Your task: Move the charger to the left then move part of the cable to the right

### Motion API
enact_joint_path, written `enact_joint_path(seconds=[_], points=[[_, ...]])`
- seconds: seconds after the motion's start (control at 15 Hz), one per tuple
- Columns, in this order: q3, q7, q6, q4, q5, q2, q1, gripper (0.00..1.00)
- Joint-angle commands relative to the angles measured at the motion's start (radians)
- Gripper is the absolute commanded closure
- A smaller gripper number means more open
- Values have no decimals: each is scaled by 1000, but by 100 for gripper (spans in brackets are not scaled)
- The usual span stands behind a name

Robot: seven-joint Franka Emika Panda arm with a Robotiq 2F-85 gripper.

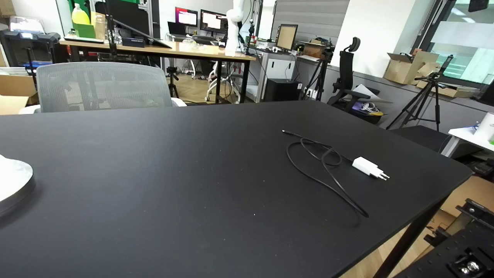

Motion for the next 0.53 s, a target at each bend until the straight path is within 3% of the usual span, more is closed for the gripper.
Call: enact_joint_path(seconds=[0.0,0.47], points=[[6,46,99,-23,8,-21,-8,0],[26,255,546,-106,75,70,-24,0]])
